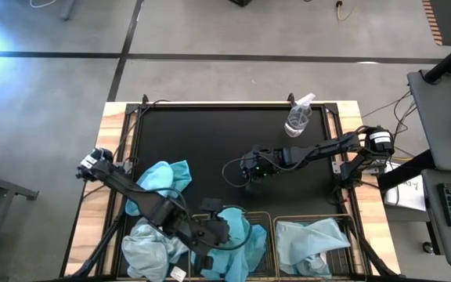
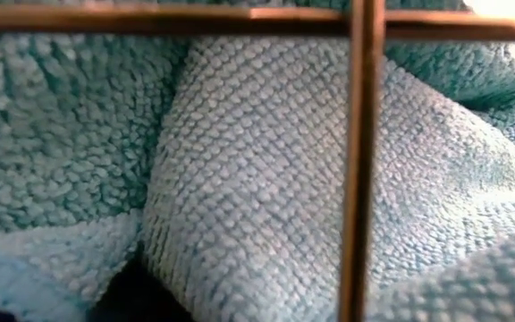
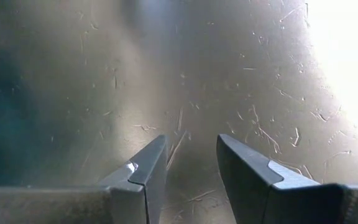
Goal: Sort microfiber towel by color & place in baskets
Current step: Put the blue towel into the left wire basket
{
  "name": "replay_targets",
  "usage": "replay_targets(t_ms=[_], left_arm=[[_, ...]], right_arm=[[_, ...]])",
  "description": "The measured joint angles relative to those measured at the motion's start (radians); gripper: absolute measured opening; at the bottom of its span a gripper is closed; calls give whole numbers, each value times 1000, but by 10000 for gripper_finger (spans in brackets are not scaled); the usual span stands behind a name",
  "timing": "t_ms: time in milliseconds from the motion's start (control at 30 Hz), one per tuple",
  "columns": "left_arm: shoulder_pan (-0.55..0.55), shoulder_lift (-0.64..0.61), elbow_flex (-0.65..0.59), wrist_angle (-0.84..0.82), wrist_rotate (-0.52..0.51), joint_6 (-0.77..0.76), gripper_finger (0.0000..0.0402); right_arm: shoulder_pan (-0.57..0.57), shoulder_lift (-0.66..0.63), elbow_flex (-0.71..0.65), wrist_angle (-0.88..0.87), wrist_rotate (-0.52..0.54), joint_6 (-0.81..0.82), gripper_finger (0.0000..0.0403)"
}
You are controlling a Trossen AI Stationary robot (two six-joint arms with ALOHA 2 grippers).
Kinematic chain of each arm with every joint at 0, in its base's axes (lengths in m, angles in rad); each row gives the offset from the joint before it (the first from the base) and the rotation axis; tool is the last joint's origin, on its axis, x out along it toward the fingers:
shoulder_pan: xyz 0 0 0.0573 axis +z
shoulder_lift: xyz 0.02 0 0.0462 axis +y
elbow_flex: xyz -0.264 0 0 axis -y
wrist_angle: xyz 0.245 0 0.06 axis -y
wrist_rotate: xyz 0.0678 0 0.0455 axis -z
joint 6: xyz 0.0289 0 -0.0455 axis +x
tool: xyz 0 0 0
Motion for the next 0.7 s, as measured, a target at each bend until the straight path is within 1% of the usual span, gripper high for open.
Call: replay_targets(t_ms=[133,367,500,700], left_arm=[[1,27,-2,-2,8,-28,0],[2,30,-1,0,18,-72,3],[2,30,19,-4,28,-78,26],[3,30,74,-31,29,-62,75]], right_arm=[[0,0,0,0,0,4,134],[0,0,0,0,0,7,134],[0,0,0,0,0,7,134],[0,0,0,0,-1,7,134]])
